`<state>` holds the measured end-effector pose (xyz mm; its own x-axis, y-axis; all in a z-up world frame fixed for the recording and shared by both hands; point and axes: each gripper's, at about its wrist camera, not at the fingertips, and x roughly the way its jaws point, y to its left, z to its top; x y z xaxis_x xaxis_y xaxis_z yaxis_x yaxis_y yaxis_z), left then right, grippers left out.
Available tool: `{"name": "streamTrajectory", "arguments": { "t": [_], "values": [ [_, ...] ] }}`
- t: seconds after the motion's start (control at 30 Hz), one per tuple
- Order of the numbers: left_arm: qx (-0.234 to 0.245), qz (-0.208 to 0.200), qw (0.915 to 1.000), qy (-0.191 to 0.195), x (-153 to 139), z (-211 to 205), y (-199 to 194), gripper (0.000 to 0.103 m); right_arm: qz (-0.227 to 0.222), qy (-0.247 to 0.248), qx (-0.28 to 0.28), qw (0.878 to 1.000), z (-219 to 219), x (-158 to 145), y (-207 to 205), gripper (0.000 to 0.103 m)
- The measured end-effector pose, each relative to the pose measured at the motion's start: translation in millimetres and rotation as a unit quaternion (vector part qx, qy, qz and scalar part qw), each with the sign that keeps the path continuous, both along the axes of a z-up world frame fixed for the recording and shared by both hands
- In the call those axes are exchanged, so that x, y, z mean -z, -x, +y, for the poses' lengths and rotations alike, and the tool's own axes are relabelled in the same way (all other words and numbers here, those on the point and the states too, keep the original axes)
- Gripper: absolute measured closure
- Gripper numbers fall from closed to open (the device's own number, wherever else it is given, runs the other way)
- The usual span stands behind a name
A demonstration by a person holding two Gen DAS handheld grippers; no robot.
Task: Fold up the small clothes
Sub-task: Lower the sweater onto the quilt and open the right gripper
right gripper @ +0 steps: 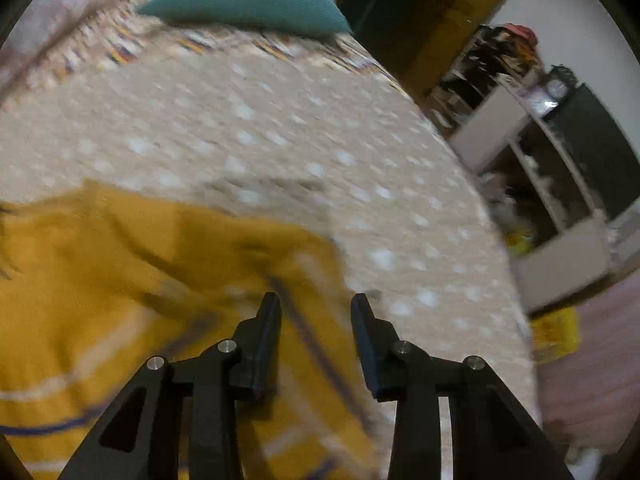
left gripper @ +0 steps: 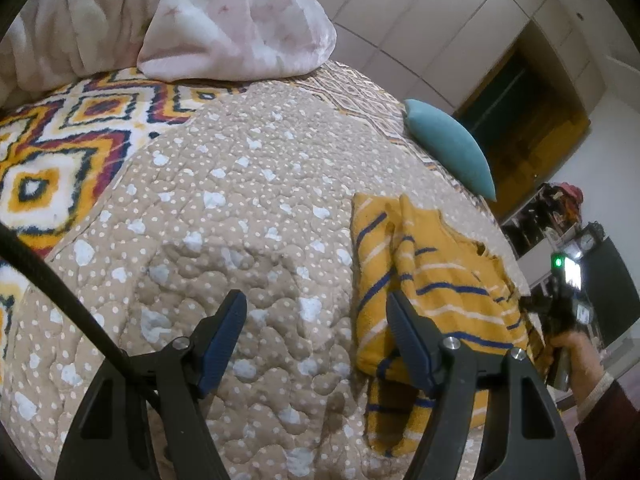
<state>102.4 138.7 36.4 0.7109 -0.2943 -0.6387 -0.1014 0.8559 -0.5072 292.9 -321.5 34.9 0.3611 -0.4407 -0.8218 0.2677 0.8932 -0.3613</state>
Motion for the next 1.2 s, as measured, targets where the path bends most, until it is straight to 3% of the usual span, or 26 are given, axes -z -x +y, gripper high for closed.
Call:
{"name": "streamTrajectory", "arguments": {
  "t": [0.13, 0.2, 0.27, 0.37, 0.43, 0.57, 0.6, 0.63, 0.67, 0.77, 0.87, 1.0, 1.1, 1.2],
  "values": [
    [0.001, 0.001, 1.0000, 0.008, -1, 3, 1, 0.032, -0.039, -0.053, -0.004, 0.998, -27, -18, 33, 0.059],
    [-0.001, 0.002, 0.9999, 0.010, -1, 3, 3, 0.032, -0.067, -0.103, -0.016, 0.992, -34, -31, 55, 0.057],
    [-0.004, 0.005, 1.0000, 0.003, -2, 1, 4, 0.032, -0.096, -0.171, -0.022, 0.980, -44, -41, 80, 0.043],
    [-0.009, 0.009, 0.9996, -0.023, -4, -8, 9, 0.032, -0.118, -0.267, -0.021, 0.956, -56, -41, 107, 0.041],
    [-0.003, 0.018, 0.9995, -0.026, -4, -14, 9, 0.032, -0.116, -0.291, -0.027, 0.949, -54, -34, 122, 0.041],
    [0.013, 0.047, 0.9988, -0.007, -1, -26, 16, 0.032, -0.093, -0.281, -0.052, 0.954, -48, -8, 138, 0.041],
    [0.016, 0.052, 0.9984, -0.014, -2, -29, 19, 0.032, -0.087, -0.282, -0.063, 0.953, -47, -2, 143, 0.042],
    [0.018, 0.058, 0.9979, -0.023, -3, -32, 23, 0.032, -0.082, -0.280, -0.078, 0.953, -44, 3, 148, 0.053],
    [0.020, 0.063, 0.9974, -0.029, -6, -34, 27, 0.032, -0.077, -0.273, -0.096, 0.954, -40, 6, 153, 0.071],
    [0.016, 0.074, 0.9965, -0.034, -18, -33, 36, 0.032, -0.083, -0.300, -0.100, 0.945, -51, 4, 166, 0.091],
    [0.015, 0.069, 0.9965, -0.045, -35, -33, 46, 0.032, -0.100, -0.334, -0.097, 0.932, -70, -3, 196, 0.095],
    [0.021, 0.081, 0.9928, -0.086, -44, -46, 44, 0.032, -0.093, -0.368, -0.082, 0.922, -87, 15, 227, 0.095],
    [0.040, 0.082, 0.9920, -0.087, -50, -66, 38, 0.032, -0.121, -0.411, -0.066, 0.901, -99, 24, 237, 0.093],
    [0.068, 0.077, 0.9882, -0.114, -55, -95, 30, 0.032, -0.141, -0.446, -0.050, 0.882, -109, 24, 241, 0.083]
  ]
}}
